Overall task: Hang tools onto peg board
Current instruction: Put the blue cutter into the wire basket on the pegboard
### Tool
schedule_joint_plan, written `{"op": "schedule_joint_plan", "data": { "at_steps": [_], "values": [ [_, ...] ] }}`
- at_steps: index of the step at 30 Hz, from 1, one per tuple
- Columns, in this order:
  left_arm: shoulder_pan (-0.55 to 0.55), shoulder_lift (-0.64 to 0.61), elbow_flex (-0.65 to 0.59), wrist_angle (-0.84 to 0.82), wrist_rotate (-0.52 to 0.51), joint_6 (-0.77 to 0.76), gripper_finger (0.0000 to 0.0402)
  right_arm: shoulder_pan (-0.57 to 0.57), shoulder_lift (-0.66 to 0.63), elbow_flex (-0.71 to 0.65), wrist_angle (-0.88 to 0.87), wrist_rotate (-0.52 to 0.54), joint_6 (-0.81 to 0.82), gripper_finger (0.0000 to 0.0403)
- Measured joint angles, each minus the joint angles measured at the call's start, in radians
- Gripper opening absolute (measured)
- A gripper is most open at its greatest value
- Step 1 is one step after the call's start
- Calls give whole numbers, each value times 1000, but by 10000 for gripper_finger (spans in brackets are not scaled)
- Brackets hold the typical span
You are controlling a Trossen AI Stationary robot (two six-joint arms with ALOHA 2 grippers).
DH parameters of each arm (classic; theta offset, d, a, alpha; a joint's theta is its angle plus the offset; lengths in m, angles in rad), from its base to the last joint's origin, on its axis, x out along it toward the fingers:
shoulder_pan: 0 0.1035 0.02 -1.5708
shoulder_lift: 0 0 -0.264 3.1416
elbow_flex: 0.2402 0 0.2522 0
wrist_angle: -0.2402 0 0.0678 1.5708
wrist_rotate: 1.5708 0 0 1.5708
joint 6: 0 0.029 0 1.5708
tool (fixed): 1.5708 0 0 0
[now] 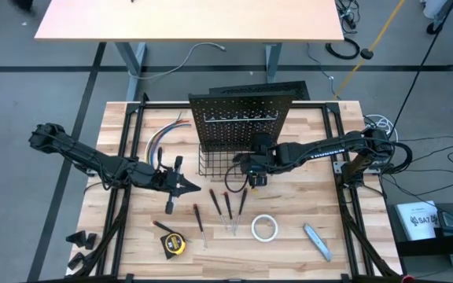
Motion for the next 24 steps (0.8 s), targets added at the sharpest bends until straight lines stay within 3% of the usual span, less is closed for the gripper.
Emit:
{"op": "schedule_joint_plan", "data": {
  "at_steps": [10,16,21,24],
  "values": [
    [-3,0,0,-3,0,0,11,60,-3,118,-135,-16,108,225],
    [-3,0,0,-1,0,1,11,117,-4,175,-235,-260,332,225],
    [-3,0,0,0,0,1,11,200,-4,175,-381,-538,639,224],
    [-3,3,0,1,0,1,11,286,-4,175,-473,-600,792,224]
  ]
}}
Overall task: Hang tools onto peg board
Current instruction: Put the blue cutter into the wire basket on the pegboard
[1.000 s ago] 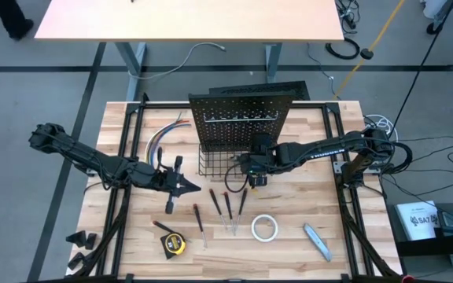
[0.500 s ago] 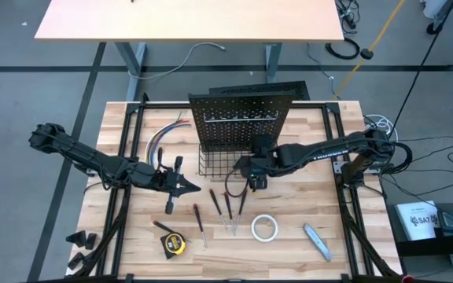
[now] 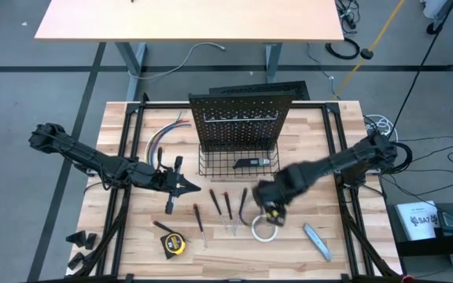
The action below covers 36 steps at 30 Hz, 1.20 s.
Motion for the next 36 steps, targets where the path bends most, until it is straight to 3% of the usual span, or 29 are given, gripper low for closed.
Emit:
{"op": "schedule_joint_plan", "data": {
  "at_steps": [9,18,22,36],
  "values": [
    [-6,45,0,63,0,0,29,273,0,0,-20,5,450,224],
    [-12,212,0,227,0,-26,158,419,7,-4,-13,76,792,224],
    [-10,233,16,278,0,2,185,472,7,-65,8,105,873,224],
    [0,232,18,274,0,60,187,559,7,-303,270,52,1007,224]
  ]
}}
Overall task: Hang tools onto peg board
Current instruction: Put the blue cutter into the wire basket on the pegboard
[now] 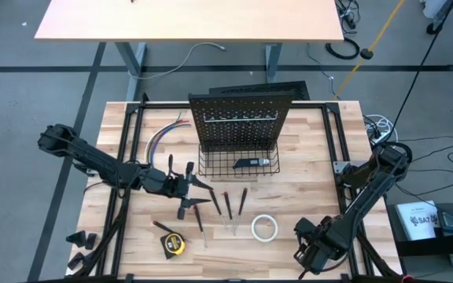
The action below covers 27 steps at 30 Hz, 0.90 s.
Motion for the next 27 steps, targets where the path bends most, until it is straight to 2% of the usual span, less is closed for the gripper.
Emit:
{"op": "schedule_joint_plan", "data": {
  "at_steps": [14,20,27],
  "values": [
    [11,0,0,-2,29,-6,187,25,-7,-192,209,2,136,224],
    [11,0,0,-2,29,-6,187,25,-6,-196,207,4,128,224],
    [11,0,0,-4,29,-3,187,9,-6,-109,129,8,78,224]
  ]
}}
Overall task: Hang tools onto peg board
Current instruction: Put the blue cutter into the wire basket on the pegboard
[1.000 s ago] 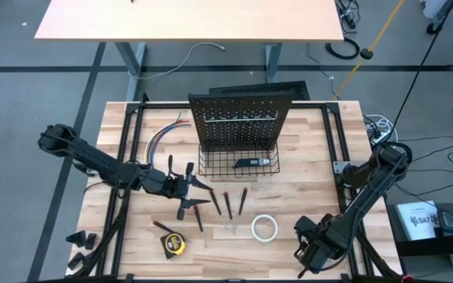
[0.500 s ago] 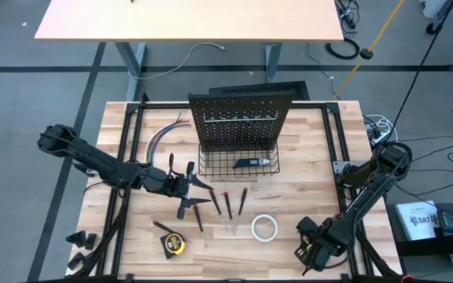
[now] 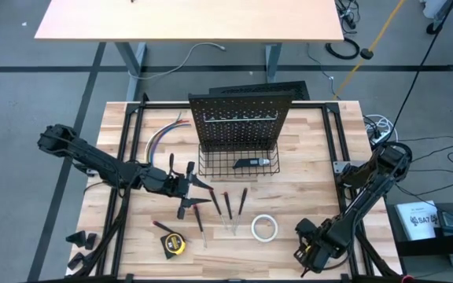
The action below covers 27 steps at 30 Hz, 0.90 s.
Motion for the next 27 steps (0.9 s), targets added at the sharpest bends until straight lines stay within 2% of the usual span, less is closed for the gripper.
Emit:
{"op": "schedule_joint_plan", "data": {
  "at_steps": [5,10,15,22,27],
  "values": [
    [0,0,0,0,0,3,187,-7,-4,77,-119,53,-42,224],
    [0,0,0,0,0,-3,187,3,-5,91,-164,-1,-20,224],
    [0,0,0,0,0,-3,187,18,-5,68,-159,-7,3,224],
    [0,0,0,0,0,-3,187,35,-6,-44,-26,-15,23,224],
    [0,0,1,-1,0,-3,187,37,-6,-125,50,-58,61,224]
  ]
}}
